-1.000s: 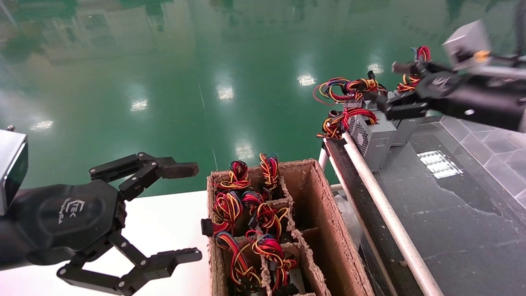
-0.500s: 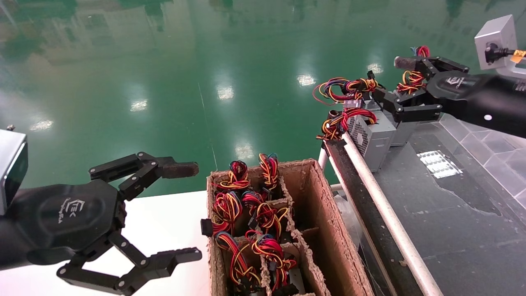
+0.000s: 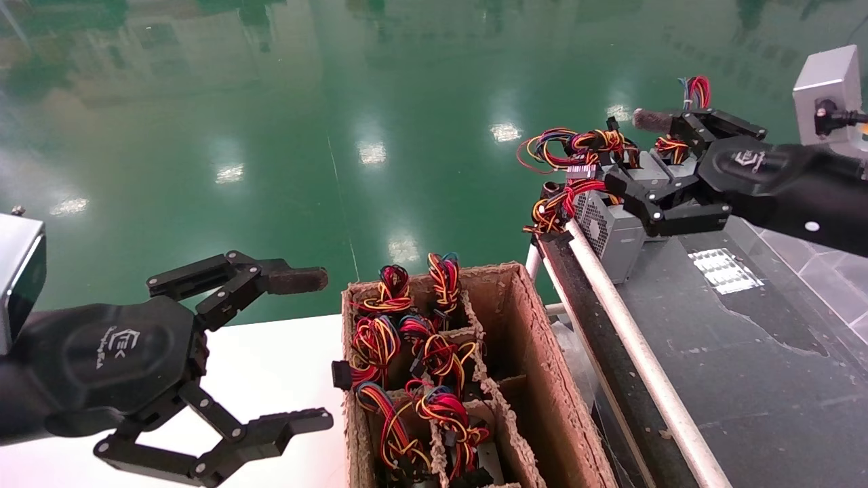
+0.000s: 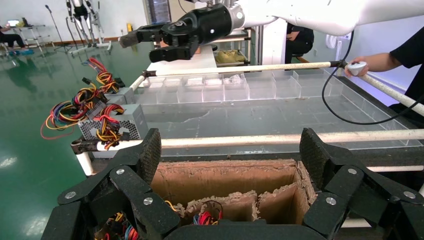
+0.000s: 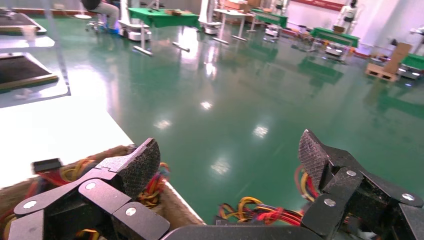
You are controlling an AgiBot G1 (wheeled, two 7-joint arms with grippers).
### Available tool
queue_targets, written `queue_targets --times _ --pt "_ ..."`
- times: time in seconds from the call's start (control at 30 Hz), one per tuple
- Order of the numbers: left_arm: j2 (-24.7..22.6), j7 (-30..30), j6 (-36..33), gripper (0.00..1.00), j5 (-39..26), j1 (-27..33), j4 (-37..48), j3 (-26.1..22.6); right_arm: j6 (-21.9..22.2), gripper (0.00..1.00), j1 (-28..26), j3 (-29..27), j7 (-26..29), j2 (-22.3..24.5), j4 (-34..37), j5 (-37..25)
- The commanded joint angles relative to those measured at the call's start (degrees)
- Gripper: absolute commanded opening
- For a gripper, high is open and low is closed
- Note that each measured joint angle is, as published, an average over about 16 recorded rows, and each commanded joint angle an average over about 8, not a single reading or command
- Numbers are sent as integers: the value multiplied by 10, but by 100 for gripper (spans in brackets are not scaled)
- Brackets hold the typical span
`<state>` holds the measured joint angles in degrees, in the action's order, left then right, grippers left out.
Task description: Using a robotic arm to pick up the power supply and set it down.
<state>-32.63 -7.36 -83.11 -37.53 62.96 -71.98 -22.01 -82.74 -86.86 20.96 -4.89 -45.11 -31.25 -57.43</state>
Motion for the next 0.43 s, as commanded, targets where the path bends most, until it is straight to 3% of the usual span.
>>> queue_targets --times 0.03,0.43 --pt "0 0 0 100 0 0 0 0 -2 100 15 -3 9 6 -25 9" --pt "0 0 0 100 0 0 0 0 -11 100 92 -18 57 37 -154 57"
